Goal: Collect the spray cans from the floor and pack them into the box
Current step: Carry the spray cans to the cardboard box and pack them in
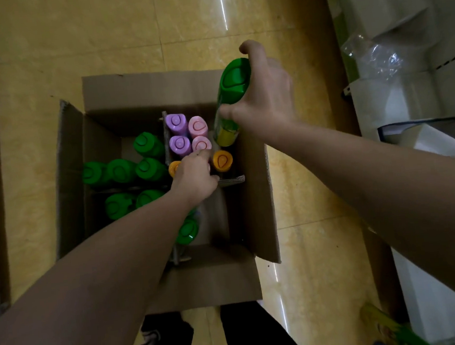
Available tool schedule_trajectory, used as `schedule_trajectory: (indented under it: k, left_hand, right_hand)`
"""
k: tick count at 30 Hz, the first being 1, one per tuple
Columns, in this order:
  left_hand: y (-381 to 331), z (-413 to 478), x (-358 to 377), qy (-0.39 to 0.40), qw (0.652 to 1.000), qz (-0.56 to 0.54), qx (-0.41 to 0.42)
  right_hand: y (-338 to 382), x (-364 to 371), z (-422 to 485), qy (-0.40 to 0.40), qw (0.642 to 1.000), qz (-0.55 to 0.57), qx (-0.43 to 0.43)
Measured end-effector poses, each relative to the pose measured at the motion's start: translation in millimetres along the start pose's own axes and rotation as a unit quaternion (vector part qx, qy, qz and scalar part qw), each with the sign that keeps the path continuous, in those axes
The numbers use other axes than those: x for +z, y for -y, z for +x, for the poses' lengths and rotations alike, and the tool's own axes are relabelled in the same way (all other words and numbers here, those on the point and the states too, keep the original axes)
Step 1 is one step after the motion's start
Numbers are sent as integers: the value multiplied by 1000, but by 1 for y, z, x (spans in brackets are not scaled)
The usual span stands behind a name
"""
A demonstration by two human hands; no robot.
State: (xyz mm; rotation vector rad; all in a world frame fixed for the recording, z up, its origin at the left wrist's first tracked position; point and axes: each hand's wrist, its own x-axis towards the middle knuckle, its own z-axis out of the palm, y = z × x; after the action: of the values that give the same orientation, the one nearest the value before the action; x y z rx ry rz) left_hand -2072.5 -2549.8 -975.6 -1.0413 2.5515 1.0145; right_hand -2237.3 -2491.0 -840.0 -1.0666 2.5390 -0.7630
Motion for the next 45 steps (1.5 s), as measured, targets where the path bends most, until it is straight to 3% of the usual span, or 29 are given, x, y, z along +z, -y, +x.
schedule_trajectory:
  k: [6,13,20,28,35,39,45]
  left_hand:
    - [-39,-23,-77,-94,983,-145,-55]
    - [-65,-54,-171,-193,957,-212,-37]
    - [-6,-106,-224,-200,958,-196,-60]
    - [70,-172,-231,-196,953,-198,-121]
    - [121,-201,-204,-197,940,-236,-150]
    - [144,-214,-188,-138,943,-254,-164]
    - [168,-223,-159,-77,965,-172,-184]
  right_hand:
    - [64,-49,0,29,998,-18,-49]
    - [152,-76,-6,56,994,-16,-87]
    - [227,-53,-28,92,984,-21,-150]
    - [281,11,-66,160,971,-12,-175]
    - [289,61,-97,187,964,2,-191]
    - [279,95,-119,197,967,2,-163]
    - [254,137,-154,231,967,7,-110]
